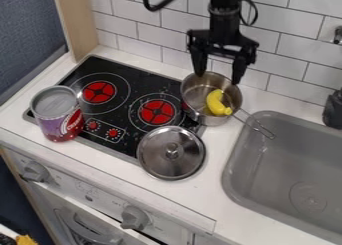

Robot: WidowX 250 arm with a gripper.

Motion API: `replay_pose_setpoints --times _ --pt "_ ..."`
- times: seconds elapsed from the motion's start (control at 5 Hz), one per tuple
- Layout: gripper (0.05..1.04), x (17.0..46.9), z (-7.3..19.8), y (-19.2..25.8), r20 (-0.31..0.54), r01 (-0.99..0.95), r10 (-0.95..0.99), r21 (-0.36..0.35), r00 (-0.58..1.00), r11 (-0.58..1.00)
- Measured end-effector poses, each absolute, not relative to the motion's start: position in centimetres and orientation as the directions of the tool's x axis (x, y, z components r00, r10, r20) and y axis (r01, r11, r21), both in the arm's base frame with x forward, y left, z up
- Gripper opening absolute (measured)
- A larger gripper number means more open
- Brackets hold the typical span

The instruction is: Take the banana out of the pot and put it on the left side of the stove.

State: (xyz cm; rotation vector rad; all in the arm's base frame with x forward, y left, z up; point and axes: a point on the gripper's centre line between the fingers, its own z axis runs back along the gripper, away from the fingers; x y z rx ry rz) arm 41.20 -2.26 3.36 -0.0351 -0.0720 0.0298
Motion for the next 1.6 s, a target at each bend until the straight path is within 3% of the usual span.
replay_pose_setpoints --times 0.2,0.6,0.8,1.2,1.6 --pt "1.000 41.0 1.5 -2.5 0.038 -0.016 0.017 -0.046 0.999 0.999" --pt "1.000 41.1 0.5 -2.4 0.028 -0.009 0.010 -0.035 1.000 0.999" --pt "0.956 40.8 -0.8 -2.2 0.005 -0.009 0.009 -0.025 1.000 1.000" --pt "0.404 40.8 -0.9 -1.7 0.006 -0.020 0.020 0.005 1.000 1.000" --pt "0.393 40.2 -0.9 -1.9 -0.019 -0.011 0.011 0.035 1.000 0.999"
